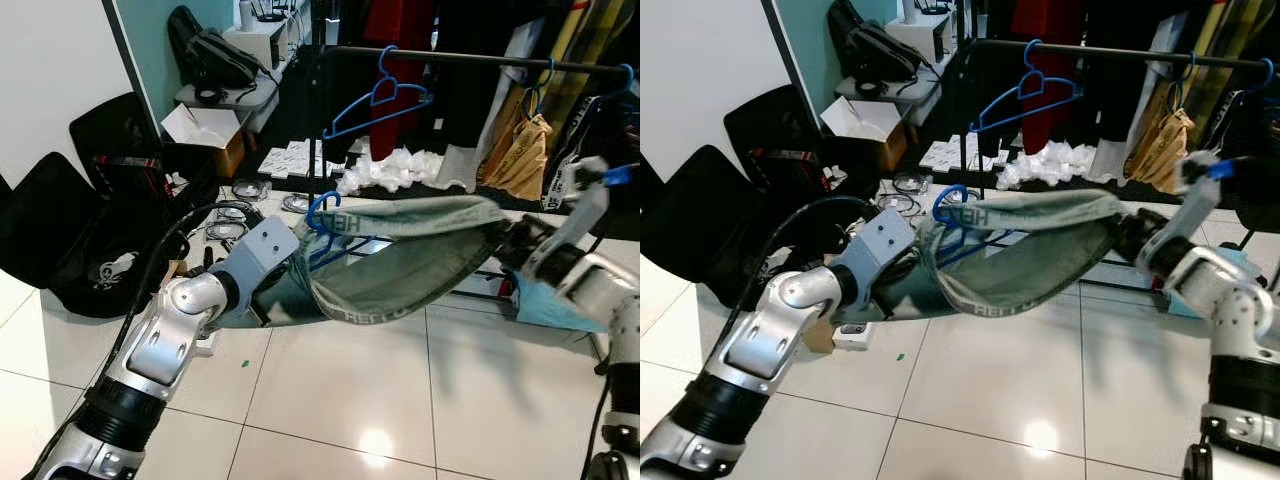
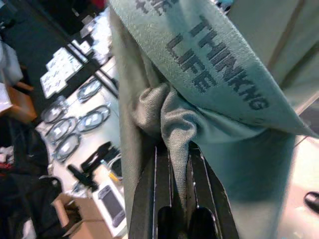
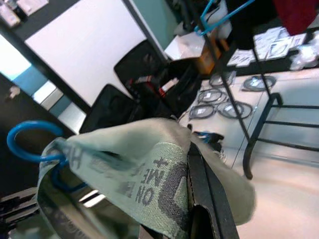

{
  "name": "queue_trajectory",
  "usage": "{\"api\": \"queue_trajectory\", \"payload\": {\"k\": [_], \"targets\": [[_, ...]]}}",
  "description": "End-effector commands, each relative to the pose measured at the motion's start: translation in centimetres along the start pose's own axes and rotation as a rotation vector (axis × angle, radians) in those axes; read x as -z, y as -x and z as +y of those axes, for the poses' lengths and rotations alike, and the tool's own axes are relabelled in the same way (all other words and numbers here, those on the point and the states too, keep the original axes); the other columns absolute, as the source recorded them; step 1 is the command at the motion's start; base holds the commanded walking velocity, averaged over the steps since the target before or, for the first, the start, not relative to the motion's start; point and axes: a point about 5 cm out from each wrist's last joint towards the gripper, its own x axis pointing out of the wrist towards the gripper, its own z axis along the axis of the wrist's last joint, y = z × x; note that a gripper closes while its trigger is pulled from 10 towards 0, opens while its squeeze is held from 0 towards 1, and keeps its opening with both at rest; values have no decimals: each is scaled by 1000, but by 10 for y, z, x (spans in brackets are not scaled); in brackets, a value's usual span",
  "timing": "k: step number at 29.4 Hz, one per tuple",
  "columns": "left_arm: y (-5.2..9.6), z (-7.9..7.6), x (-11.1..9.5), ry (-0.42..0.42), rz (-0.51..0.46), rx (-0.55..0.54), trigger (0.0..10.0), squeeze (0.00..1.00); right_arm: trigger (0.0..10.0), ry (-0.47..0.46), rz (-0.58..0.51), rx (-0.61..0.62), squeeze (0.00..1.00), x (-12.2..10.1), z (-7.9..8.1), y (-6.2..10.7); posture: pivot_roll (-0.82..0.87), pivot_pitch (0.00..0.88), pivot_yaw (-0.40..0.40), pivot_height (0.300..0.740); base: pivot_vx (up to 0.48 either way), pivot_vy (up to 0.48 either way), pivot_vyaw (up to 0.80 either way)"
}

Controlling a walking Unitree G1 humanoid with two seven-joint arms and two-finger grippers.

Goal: Hang hanger

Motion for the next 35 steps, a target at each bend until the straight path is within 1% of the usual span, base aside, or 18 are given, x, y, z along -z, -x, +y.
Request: {"api": "queue_trajectory", "payload": {"k": [1, 6, 9, 13, 19, 20, 21, 22, 23, 24, 25, 26, 27, 28, 29, 30, 31, 35], "targets": [[-2, -4, -9, 13, -34, 2, 10000, 0, 0, 27, 38, -10, 0, 9, 5, -6, -30, 60, 17, 740, 0, 0, 0], [-3, -8, -13, 37, -50, 15, 10000, 0, 0, 50, 73, -14, 0, 16, 7, -9, -30, 58, 17, 740, 0, 0, 0], [-4, -14, -15, 61, -63, 31, 10000, 0, 0, 79, 130, -17, 0, 28, 10, -14, -30, 55, 16, 740, 0, 0, 0], [-5, -13, -16, 70, -65, 30, 10000, 0, 0, 92, 147, -18, 0, 33, 11, -15, -29, 52, 16, 740, 0, 0, 0], [-6, -8, -17, 114, -66, -15, 10000, 0, 0, 108, 174, -82, 0, 41, 21, -16, -31, 55, 17, 740, 0, 0, 0], [-6, -5, -16, 133, -62, -43, 10000, 0, 0, 138, 199, -127, 0, 46, 26, -14, -31, 57, 17, 740, 0, 0, 0], [-6, -5, -16, 133, -62, -43, 10000, 0, 0, 138, 199, -127, 0, 46, 26, -14, -31, 57, 17, 740, 0, 0, 0], [-6, 1, -14, 180, -56, -94, 10000, 0, 0, 188, 259, -155, 0, 56, 29, -11, -33, 60, 16, 740, 0, 0, 0], [-6, 1, -14, 180, -56, -94, 10000, 0, 0, 188, 259, -155, 0, 56, 29, -11, -33, 60, 16, 740, 0, 0, 0], [-5, 8, -11, 225, -50, -139, 10000, 0, 314, 236, 318, -175, 0, 65, 30, -8, -34, 61, 16, 740, 0, 0, 0], [-5, 8, -11, 225, -50, -139, 10000, 0, 314, 236, 318, -175, 0, 65, 30, -8, -34, 61, 16, 740, 0, 0, 0], [-3, 14, -8, 280, -45, -183, 10000, 0, 9490, 293, 380, -173, 0, 75, 28, -4, -35, 63, 15, 740, 0, 0, 0], [-3, 14, -8, 280, -45, -183, 10000, 0, 9490, 293, 380, -173, 0, 75, 28, -4, -35, 63, 15, 740, 0, 0, 0], [-1, 19, -6, 323, -49, -207, 10000, 0, 10000, 329, 415, -149, 0, 82, 23, -3, -34, 65, 14, 740, 0, 0, 0], [-1, 19, -6, 323, -49, -207, 10000, 0, 10000, 329, 415, -149, 0, 82, 23, -3, -34, 65, 14, 740, 0, 0, 0], [1, 21, -6, 352, -57, -214, 10000, 0, 10000, 357, 421, -132, 1000, 84, 20, -3, -31, 67, 13, 740, 0, 0, 0], [2, 21, -7, 366, -72, -202, 10000, 0, 10000, 356, 405, -100, 1000, 84, 16, -4, -29, 67, 13, 740, 0, 0, 0], [3, 17, -12, 372, -101, -161, 10000, 0, 10000, 359, 363, -71, 1000, 81, 13, -7, -27, 69, 12, 740, 0, 0, 0]]}}
